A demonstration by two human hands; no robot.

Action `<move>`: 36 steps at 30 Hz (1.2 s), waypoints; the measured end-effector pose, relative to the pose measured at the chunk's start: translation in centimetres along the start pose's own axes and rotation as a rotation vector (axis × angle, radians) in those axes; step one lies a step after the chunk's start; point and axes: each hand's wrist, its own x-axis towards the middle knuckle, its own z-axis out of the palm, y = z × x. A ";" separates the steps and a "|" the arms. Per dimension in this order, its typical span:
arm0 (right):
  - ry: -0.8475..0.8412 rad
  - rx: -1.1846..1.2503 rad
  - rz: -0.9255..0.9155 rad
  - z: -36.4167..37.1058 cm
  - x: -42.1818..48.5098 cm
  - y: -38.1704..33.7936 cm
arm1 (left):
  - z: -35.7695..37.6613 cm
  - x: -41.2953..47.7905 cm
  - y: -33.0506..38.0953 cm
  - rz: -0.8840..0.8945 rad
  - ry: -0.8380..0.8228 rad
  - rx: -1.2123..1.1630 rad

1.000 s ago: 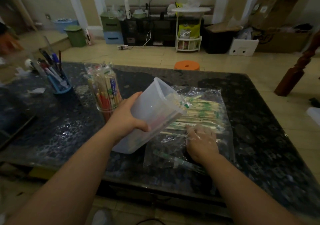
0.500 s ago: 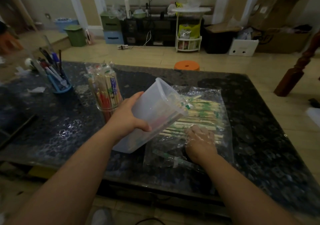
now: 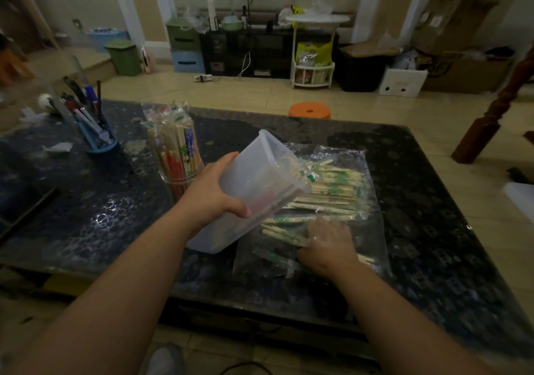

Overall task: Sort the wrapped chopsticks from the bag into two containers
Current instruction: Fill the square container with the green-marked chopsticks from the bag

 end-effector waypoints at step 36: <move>0.865 -0.133 -0.348 -9.0 -5.3 0.4 | -0.2 -0.6 0.3 0.024 0.015 -0.021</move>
